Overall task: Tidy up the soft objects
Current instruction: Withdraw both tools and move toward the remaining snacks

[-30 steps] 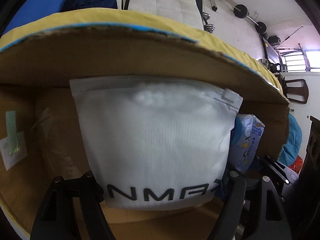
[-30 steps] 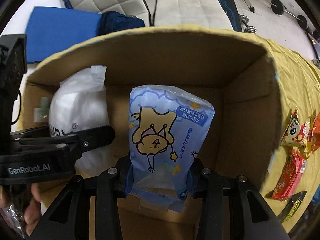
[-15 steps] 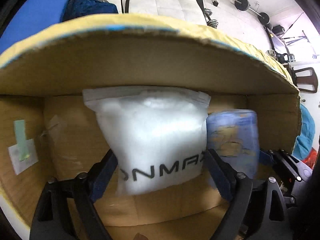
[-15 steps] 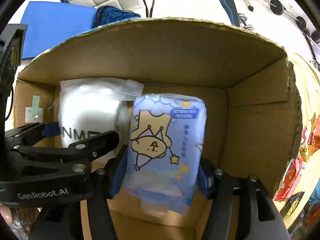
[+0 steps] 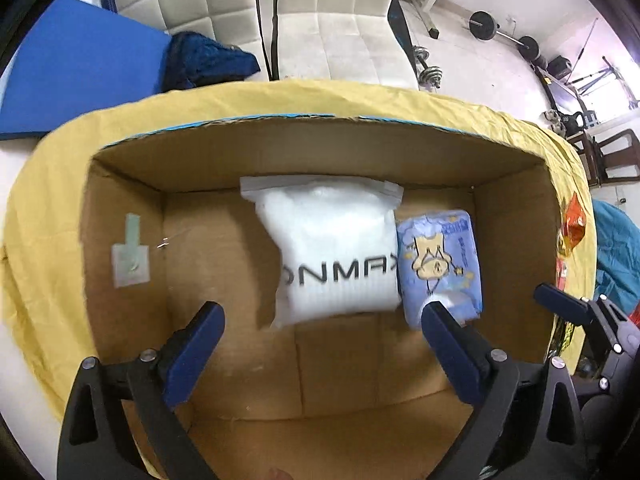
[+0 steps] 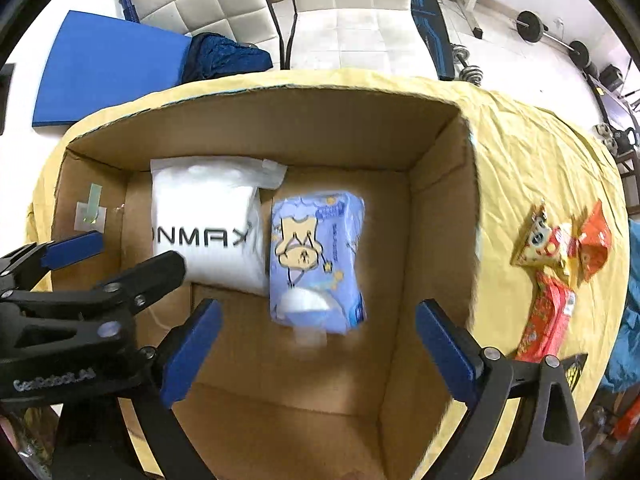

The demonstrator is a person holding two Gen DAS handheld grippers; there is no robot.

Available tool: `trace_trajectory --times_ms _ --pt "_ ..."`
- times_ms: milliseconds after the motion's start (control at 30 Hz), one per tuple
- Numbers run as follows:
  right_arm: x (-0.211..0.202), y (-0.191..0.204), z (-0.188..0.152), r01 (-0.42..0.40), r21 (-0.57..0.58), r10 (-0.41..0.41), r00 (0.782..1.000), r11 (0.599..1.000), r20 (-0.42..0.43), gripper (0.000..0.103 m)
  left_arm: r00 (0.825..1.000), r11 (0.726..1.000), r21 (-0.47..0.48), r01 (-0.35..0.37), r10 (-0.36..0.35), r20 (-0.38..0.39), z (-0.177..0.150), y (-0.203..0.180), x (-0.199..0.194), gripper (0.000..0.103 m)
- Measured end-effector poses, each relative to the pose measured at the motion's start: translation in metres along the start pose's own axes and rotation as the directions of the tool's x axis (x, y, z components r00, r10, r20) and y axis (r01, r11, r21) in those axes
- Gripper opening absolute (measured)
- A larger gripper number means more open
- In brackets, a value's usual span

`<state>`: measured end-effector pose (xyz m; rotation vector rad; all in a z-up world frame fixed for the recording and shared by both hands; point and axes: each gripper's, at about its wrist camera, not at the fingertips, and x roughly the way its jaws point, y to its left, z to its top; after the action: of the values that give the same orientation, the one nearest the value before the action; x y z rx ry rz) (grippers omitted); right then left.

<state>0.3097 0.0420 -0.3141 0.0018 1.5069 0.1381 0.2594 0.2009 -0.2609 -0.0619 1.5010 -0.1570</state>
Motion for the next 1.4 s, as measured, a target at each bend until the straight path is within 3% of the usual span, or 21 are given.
trace_trajectory --times_ms 200,467,633,967,1200,1400 --pt "-0.020 -0.001 -0.026 0.001 0.012 -0.001 1.000 1.000 0.019 0.099 0.997 0.997 -0.059 0.045 -0.041 0.070 -0.034 0.017 -0.028 0.101" --pt "-0.057 0.003 -0.069 0.007 0.013 -0.008 0.997 1.000 0.082 0.099 0.980 0.996 -0.076 -0.036 0.050 0.192 -0.069 0.013 -0.059 0.101" --pt "-0.085 0.004 -0.093 -0.004 0.009 0.003 0.992 1.000 0.125 0.099 0.971 0.995 -0.063 -0.075 0.087 0.223 -0.085 0.002 -0.073 0.101" --pt "-0.132 -0.007 -0.129 -0.071 -0.010 0.072 0.981 0.997 0.182 0.099 0.954 0.995 -0.039 -0.087 0.095 0.283 -0.109 -0.032 -0.108 0.101" --pt "-0.155 -0.056 -0.143 -0.097 0.018 0.091 0.975 0.995 0.203 0.099 0.949 0.997 0.018 -0.071 0.062 0.309 -0.112 -0.095 -0.119 0.101" --pt "-0.161 -0.156 -0.160 -0.057 0.148 0.029 0.982 0.987 0.185 0.099 0.964 0.992 0.113 -0.055 0.023 0.265 -0.104 -0.180 -0.092 0.101"
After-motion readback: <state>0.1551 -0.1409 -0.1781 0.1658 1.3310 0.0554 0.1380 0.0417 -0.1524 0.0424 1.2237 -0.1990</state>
